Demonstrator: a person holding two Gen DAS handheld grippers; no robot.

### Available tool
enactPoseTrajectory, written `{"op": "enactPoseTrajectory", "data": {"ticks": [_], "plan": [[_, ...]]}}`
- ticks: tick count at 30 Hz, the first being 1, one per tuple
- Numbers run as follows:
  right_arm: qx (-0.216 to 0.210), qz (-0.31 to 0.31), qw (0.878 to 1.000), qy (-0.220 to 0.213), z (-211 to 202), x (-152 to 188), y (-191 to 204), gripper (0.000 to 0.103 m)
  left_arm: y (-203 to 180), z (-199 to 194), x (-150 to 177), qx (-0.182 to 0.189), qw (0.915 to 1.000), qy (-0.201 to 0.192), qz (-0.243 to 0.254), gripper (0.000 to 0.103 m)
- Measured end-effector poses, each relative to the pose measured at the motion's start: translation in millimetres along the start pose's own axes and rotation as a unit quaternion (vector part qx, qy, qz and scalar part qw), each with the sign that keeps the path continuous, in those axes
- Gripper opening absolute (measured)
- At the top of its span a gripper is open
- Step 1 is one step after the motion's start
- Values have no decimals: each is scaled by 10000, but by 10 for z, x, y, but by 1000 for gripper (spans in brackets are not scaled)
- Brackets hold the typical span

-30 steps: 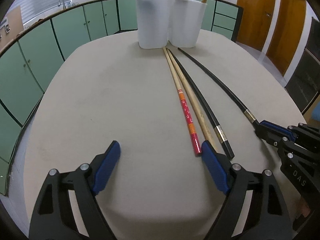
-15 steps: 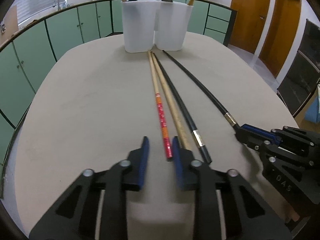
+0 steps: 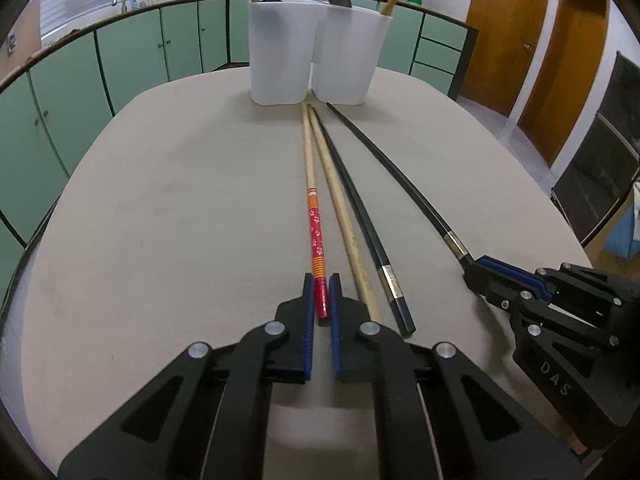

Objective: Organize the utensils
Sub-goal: 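Close left tool on red-patterned chopstick while right tool holds black chopstick, then lift both chopsticks and lower them into the white holder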

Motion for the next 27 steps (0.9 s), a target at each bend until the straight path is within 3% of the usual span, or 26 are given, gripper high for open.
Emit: {"op": "enactPoseTrajectory", "data": {"ticks": [7, 13, 27], "plan": [[-77, -20, 9998, -172, -126, -31, -1, 6, 73, -192, -45, -29, 9998, -182, 17, 5], [-126, -103, 9991, -401, -324, -171, 16, 6, 103, -517, -214, -75, 9982, -588, 99, 5], [-201, -267, 9940, -1046, -896, -843, -37, 6, 46, -1199, -828, -35, 9858, -1637, 369, 5]]}}
Point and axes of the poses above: each gripper's, at about its wrist camera, not at the fingertips, and z roughly the way its jaws point, y to its left, x to its underside, the point moved 5 cm from there along z, roughly the way its jaws point, and after that the axes turned 1 degree about -x, right-handed, at the moved point
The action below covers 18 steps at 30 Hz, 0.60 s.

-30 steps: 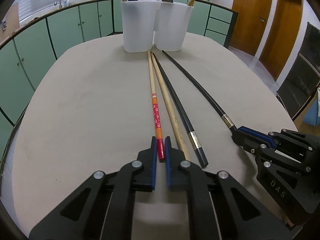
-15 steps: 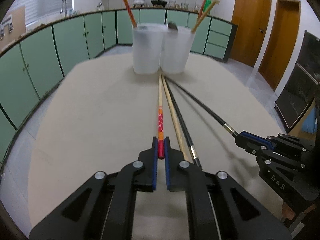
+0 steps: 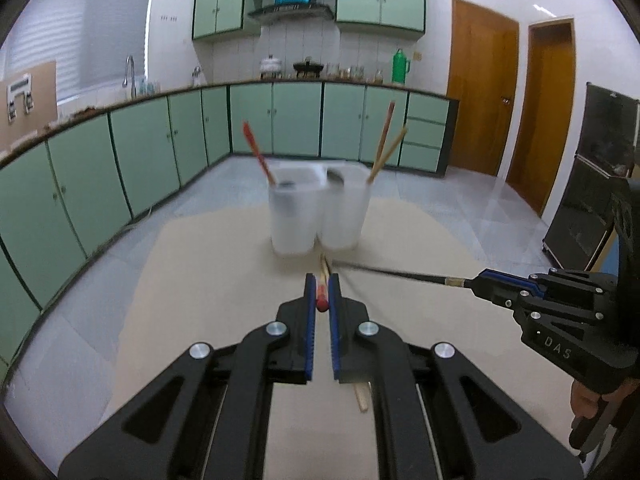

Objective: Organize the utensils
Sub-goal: 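Lift both chopsticks and lower them into the white holder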

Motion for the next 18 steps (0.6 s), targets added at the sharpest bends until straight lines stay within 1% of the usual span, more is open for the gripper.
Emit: {"op": "enactPoseTrajectory", "data": {"ticks": [5, 9, 18], "plan": [[-134, -48, 9996, -228, -145, -312, 0, 6, 5, -72, -266, 52, 9996, -260, 56, 5], [-313, -117, 9988, -371, -222, -573, 25, 6, -9, -105, -411, 101, 9992, -383, 104, 5], [-422, -455, 9968, -512, -296, -944, 127, 6, -34, -219, -702, 224, 9975, -627, 228, 5]]}}
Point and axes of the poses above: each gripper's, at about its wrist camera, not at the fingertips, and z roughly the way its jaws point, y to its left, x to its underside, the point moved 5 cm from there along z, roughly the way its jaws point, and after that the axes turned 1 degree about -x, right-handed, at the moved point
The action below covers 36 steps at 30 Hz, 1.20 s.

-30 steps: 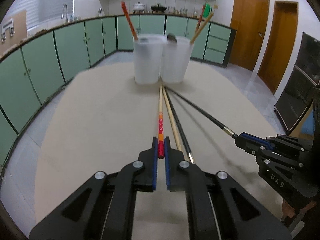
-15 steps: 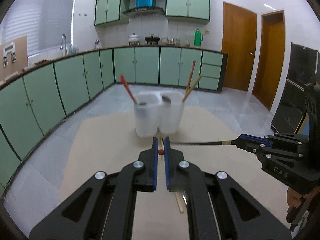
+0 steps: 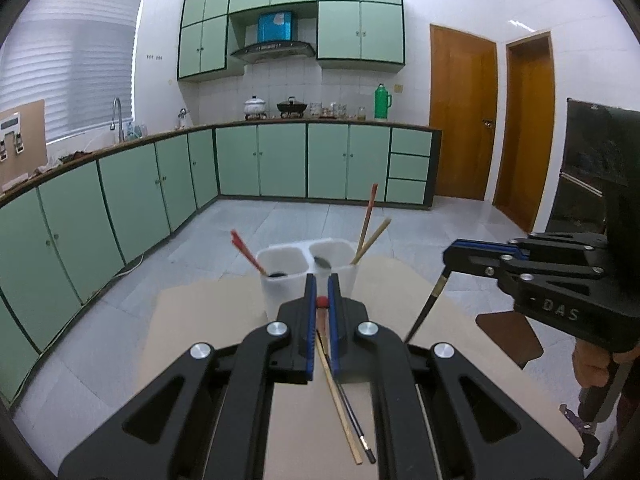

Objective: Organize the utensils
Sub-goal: 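Lift both chopsticks and lower them into the white holder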

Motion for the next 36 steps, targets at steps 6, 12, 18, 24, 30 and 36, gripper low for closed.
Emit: {"op": "enactPoseTrajectory", "data": {"ticks": [6, 12, 18, 24, 30, 36], "plan": [[2, -144, 9995, -276, -83, -384, -18, 6, -8, -154, -289, 4, 9993, -364, 69, 5], [57, -176, 9969, -764, -173, -905, -36, 6, -25, -233, -717, -81, 9963, -826, 216, 4], [163, -69, 9916, -1281, -137, -1448, -136, 6, -31, -123, -1086, -281, 9922, -1160, 348, 5], [488, -23, 9897, -1343, 171, -1616, -324, 6, 35, 199, -1182, -314, 9936, -1042, 296, 4], [538, 123, 9923, -1109, 599, -1461, -502, 6, 153, 664, -1108, -268, 9969, -729, 104, 4], [570, 103, 9948, -837, 902, -1282, -587, 6, 235, 1083, -987, -233, 9989, -399, 106, 4]]}}
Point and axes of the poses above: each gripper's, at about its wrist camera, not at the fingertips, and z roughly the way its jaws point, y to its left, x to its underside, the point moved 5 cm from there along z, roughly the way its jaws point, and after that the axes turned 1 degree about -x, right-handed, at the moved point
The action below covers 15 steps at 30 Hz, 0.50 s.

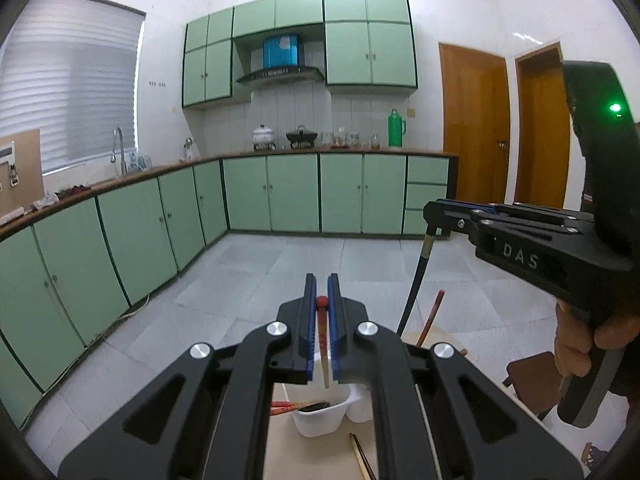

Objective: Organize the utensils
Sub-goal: 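Open both tools to release the chopsticks into the holder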

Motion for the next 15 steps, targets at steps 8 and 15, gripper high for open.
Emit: {"op": "enactPoseTrajectory", "data": {"ticks": [8, 15], "plan": [[-19, -108, 9995, 282, 163, 172, -7, 6, 84, 373, 197, 57, 9992, 404, -15, 5], [41, -48, 9996, 278, 145, 214, -48, 15, 119, 499, 313, 22, 9980, 638, 11, 7]]}}
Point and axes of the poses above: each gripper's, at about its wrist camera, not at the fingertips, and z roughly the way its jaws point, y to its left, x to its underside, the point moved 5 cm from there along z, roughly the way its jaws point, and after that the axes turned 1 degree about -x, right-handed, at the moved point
